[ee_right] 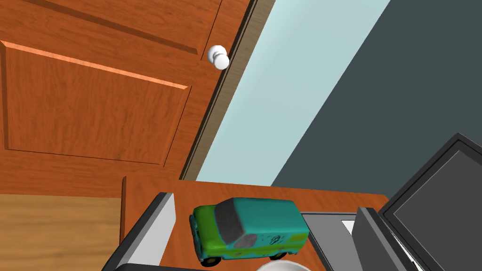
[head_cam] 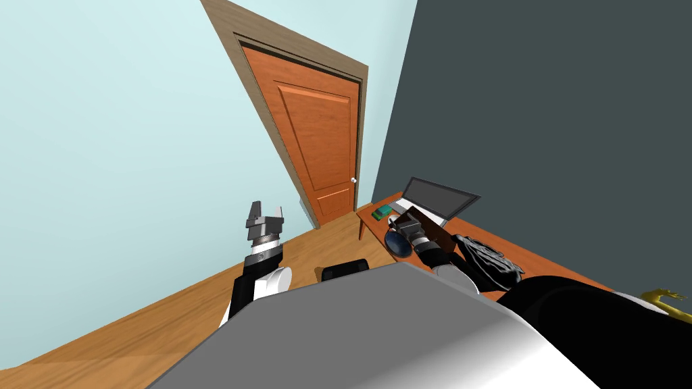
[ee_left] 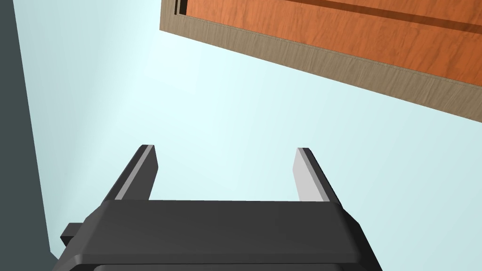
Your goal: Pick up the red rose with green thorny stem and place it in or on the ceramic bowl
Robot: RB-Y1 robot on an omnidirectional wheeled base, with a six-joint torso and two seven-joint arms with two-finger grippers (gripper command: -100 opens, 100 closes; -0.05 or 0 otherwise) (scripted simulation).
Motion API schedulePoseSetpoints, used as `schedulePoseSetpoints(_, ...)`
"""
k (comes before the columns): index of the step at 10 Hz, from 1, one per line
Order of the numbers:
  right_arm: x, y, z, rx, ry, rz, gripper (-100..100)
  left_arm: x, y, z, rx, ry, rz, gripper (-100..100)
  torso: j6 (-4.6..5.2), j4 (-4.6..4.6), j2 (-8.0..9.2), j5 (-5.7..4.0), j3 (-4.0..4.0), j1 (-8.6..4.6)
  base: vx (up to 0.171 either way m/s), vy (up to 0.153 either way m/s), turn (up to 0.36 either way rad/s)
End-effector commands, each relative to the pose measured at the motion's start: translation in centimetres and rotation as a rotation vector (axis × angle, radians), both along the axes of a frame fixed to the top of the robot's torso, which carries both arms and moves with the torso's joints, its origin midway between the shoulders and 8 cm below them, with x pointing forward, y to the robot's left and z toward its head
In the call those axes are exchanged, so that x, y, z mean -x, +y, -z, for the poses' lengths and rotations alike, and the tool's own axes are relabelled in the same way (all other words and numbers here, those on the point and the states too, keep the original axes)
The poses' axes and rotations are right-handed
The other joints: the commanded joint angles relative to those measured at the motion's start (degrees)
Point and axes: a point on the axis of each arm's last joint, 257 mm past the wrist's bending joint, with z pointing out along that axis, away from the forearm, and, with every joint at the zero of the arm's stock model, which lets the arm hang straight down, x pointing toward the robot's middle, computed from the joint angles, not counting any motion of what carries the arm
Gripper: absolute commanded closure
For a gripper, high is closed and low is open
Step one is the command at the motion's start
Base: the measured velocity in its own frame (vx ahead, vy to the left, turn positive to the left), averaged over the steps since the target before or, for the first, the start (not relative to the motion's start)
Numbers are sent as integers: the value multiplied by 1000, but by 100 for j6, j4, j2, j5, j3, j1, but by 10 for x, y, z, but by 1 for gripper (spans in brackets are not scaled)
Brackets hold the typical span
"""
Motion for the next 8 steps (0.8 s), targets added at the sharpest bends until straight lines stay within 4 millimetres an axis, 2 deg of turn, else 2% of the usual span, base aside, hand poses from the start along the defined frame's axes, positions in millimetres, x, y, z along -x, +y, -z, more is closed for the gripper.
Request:
schedulePoseSetpoints(1, 0, -1, 2, -27, 3, 8, -100, 0, 0, 0, 0, 0, 0, 0, 0, 0, 0, 0, 0, 0, 5, 4, -7)
schedulePoseSetpoints(2, 7, -5, 14, -48, 47, -2, -100, 0, 0, 0, 0, 0, 0, 0, 0, 2, 7, 0, 4, -1, 36, 8, 62)
schedulePoseSetpoints(5, 8, -8, 19, -122, 56, 19, -100, 0, 0, 0, 0, 0, 0, 0, 0, 0, 0, 0, 0, -1, 28, 6, 8)
schedulePoseSetpoints(6, 15, -11, 31, -143, 101, 13, -100, 0, 0, 0, 0, 0, 0, 0, 0, 2, 6, -1, 4, -3, 40, 1, 48)
schedulePoseSetpoints(8, 15, -13, 33, -188, 106, 27, -100, 0, 0, 0, 0, 0, 0, 0, -1, -1, -5, -1, -2, -3, 36, 4, 26)
